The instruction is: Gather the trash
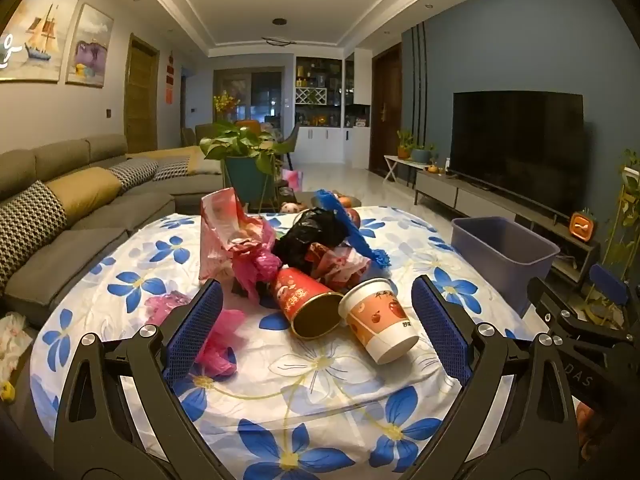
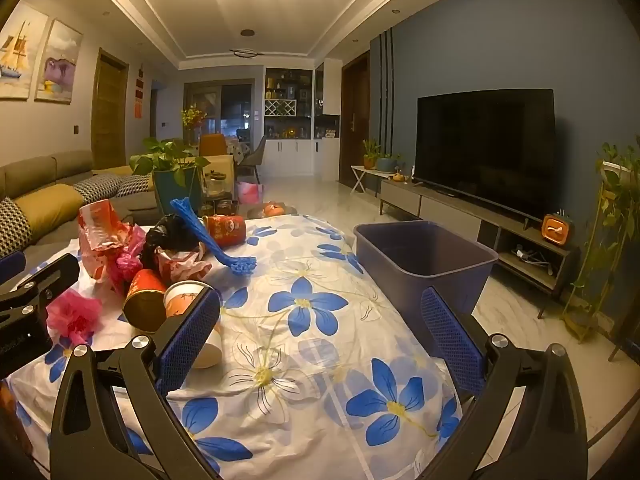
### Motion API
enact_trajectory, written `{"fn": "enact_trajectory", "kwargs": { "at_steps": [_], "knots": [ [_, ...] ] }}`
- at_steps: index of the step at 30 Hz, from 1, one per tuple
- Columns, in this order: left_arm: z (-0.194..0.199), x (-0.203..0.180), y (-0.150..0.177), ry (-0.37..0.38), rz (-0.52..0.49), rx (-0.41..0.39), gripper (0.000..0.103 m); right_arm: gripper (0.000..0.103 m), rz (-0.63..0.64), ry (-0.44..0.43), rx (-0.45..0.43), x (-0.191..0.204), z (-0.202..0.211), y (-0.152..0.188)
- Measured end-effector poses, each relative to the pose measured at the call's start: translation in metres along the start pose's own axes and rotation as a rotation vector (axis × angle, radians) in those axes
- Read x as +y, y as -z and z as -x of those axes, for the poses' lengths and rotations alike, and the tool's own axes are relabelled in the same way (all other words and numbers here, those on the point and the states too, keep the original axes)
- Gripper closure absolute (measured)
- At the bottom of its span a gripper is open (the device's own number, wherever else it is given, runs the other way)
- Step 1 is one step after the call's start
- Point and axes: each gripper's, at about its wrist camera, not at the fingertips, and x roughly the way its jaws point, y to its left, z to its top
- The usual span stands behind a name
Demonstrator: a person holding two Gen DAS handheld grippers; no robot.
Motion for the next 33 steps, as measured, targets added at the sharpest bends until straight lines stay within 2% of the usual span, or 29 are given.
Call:
{"fn": "enact_trajectory", "kwargs": {
  "at_steps": [28, 33],
  "knots": [
    [0.001, 0.003, -0.003, 0.006, 0.028, 0.001, 0.009, 0.005, -0.011, -0.001, -0.014, -0.002, 0.003, 0.0],
    [0.0, 0.004, -0.003, 0.002, 0.032, 0.0, 0.009, 0.005, -0.01, -0.001, -0.016, 0.001, 0.004, -0.01]
  ]
}}
